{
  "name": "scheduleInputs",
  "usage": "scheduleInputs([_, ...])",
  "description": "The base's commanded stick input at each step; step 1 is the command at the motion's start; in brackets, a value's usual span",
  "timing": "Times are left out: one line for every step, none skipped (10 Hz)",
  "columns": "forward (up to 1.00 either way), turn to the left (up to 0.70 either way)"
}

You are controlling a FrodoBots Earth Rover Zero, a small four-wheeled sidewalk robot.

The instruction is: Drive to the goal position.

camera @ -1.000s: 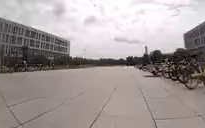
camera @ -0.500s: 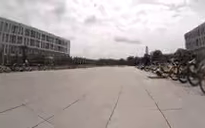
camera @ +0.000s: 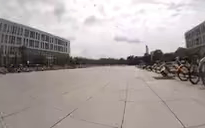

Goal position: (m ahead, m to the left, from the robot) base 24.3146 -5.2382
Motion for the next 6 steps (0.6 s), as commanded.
scheduleInputs([1.00, 0.00])
scheduleInputs([1.00, 0.00])
scheduleInputs([1.00, 0.00])
scheduleInputs([1.00, 0.00])
scheduleInputs([1.00, 0.00])
scheduleInputs([1.00, 0.00])
